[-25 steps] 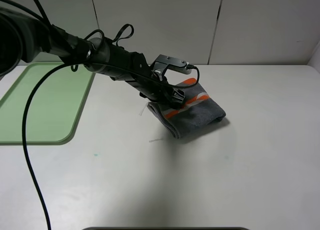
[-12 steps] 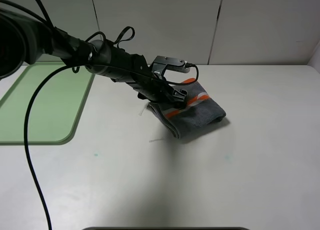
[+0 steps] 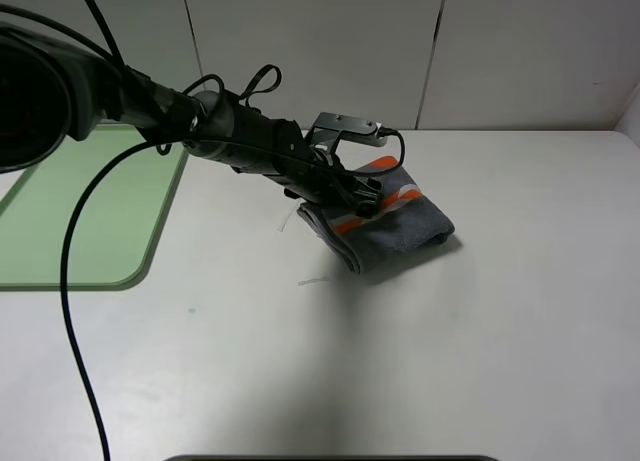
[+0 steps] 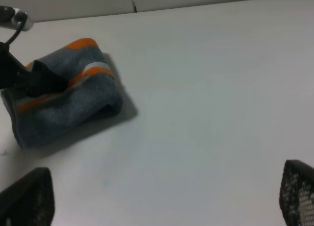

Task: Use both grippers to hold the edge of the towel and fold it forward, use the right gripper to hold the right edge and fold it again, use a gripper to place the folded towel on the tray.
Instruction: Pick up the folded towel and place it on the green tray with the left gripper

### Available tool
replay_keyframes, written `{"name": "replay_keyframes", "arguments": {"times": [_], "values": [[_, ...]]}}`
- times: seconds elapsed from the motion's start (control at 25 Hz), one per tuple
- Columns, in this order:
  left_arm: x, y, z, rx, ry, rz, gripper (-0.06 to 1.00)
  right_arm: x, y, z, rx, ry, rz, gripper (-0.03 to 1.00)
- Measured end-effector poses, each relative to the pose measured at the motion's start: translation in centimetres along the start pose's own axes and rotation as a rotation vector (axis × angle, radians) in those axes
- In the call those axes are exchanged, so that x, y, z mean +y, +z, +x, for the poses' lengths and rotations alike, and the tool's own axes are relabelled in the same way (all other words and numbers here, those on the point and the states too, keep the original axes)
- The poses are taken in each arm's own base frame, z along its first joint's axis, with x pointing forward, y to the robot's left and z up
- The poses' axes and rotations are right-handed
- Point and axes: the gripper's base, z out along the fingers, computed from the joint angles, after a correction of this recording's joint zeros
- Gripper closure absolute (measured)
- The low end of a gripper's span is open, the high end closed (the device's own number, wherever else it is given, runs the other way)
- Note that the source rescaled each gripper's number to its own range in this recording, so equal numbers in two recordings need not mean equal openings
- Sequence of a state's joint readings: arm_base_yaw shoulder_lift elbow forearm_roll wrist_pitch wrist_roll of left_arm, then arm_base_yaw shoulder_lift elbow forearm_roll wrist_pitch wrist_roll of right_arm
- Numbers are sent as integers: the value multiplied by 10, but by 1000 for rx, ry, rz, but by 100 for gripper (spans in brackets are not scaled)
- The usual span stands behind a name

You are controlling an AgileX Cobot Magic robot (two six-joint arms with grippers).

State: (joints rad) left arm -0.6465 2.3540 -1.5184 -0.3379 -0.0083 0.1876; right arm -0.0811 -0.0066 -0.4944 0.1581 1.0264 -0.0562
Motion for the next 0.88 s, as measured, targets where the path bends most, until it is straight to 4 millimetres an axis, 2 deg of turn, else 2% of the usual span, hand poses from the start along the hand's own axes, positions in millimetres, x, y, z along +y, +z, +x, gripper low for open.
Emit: {"name": "replay_keyframes", "arguments": {"times": [0.32,0.48,0.88], "values": [[1,5,4,-2,-19,-4,39,0,0,0,0,0,0,-3],[-3,6,4,-4,-30,2,64,0,0,0,0,0,0,-3],[-3,6,4,-2,-30,3,66,0,0,0,0,0,-1,-3]]}}
